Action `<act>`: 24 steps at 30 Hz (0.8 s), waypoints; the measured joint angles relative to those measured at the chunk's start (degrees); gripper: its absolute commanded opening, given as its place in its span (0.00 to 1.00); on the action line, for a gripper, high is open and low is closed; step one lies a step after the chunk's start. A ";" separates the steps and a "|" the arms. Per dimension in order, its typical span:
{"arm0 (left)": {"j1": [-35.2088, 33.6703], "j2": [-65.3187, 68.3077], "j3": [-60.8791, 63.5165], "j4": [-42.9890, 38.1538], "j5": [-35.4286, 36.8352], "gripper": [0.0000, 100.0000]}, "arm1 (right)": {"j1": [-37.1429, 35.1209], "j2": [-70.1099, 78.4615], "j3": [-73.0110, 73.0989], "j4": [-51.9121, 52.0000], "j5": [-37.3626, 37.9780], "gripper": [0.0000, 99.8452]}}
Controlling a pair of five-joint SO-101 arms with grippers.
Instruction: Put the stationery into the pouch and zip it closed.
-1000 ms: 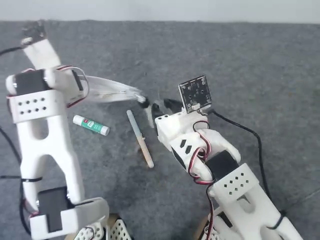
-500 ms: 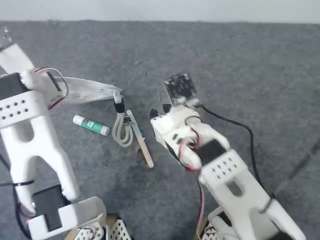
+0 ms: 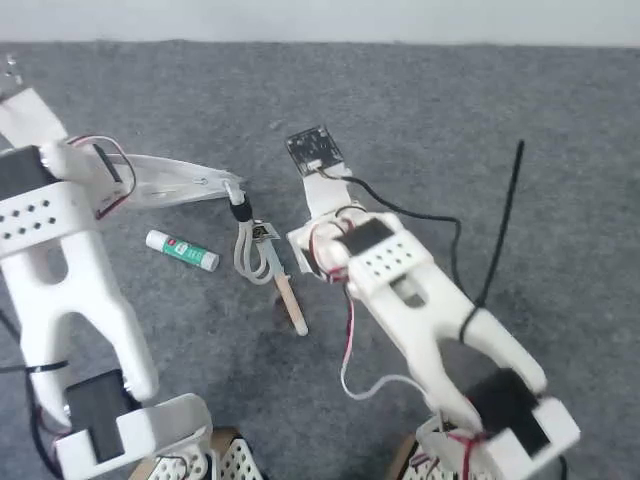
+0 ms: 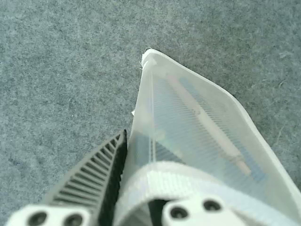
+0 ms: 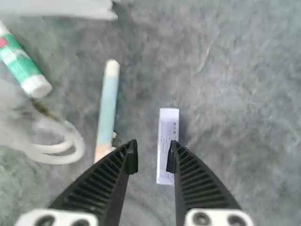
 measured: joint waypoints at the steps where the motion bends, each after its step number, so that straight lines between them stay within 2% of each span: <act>1: 0.00 0.00 0.00 0.00 0.00 0.01 | 0.26 1.58 -1.32 0.88 0.00 0.11; 19: 0.00 0.09 0.00 0.00 0.00 0.01 | 0.62 21.27 -15.74 2.02 3.52 0.11; 24: 0.00 0.09 0.00 0.00 0.00 0.01 | 0.70 24.88 -21.01 6.24 3.52 0.11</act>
